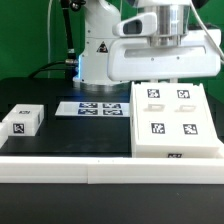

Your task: Assemble cabinet

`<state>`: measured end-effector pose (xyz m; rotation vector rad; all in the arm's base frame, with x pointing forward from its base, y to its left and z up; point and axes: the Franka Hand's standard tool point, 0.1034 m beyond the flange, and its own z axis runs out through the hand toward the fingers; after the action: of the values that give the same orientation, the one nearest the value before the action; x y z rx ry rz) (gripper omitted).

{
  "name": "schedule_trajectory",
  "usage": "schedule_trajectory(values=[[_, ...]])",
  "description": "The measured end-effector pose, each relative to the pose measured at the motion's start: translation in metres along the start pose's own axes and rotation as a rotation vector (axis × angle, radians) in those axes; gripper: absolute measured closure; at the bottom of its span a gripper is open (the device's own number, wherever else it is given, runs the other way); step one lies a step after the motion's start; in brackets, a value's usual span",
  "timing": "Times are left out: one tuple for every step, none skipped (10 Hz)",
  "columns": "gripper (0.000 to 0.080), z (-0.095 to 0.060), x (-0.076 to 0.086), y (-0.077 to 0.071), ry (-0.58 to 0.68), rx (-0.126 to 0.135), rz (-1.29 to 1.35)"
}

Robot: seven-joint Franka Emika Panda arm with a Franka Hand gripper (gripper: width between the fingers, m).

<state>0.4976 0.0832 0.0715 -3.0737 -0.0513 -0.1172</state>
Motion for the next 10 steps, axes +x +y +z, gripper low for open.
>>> schedule_trajectory(values=[[0.0798, 0.002, -0.001, 0.000, -0.004, 0.000, -0.001], [0.0798, 0.002, -0.001, 0.000, -0.004, 0.000, -0.001], [0.0798, 0.002, -0.001, -0.001, -0.004, 0.000, -0.001], [0.0798, 0.001, 0.000, -0.001, -0.003, 0.000, -0.001], [0.0798, -0.004, 0.001, -0.002, -0.007, 0.001, -0.004], [0.0798, -0.012, 0.004, -0.002, -0.018, 0.002, -0.005], [0.0798, -0.025, 0.009, -0.002, -0.036, 0.004, -0.004], [0.0798, -0.032, 0.014, -0.002, -0.041, 0.005, -0.003], [0.0798, -0.036, 0.018, -0.003, -0.046, 0.006, -0.003], [0.0798, -0.033, 0.016, -0.003, -0.043, 0.006, -0.004]])
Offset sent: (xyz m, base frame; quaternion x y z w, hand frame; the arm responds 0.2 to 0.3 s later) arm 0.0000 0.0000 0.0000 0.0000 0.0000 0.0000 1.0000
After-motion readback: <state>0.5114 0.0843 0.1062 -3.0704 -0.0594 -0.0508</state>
